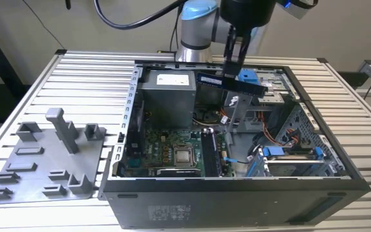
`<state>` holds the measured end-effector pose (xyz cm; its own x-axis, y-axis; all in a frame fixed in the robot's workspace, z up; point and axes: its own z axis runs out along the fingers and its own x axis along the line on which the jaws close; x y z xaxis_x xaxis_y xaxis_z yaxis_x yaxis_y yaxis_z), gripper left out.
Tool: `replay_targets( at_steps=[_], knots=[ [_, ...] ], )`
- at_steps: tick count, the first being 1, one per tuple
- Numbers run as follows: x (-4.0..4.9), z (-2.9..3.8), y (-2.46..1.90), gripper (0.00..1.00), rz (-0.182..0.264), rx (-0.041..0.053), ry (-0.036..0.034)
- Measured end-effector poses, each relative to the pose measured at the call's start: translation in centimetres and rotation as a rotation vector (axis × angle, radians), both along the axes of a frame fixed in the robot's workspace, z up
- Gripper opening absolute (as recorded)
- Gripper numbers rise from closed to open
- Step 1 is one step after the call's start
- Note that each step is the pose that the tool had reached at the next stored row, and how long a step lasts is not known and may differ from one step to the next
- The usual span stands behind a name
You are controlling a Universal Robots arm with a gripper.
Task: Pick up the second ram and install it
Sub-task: 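Insert the second ram into the second slot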
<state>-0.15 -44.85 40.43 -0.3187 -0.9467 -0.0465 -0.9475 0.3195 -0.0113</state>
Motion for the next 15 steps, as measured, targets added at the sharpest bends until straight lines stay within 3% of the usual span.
replay_targets(
  at_steps=[15],
  knots=[
    [0.00,-0.15,0.00,0.14,-0.242,-0.0001,0.0001]
  ],
)
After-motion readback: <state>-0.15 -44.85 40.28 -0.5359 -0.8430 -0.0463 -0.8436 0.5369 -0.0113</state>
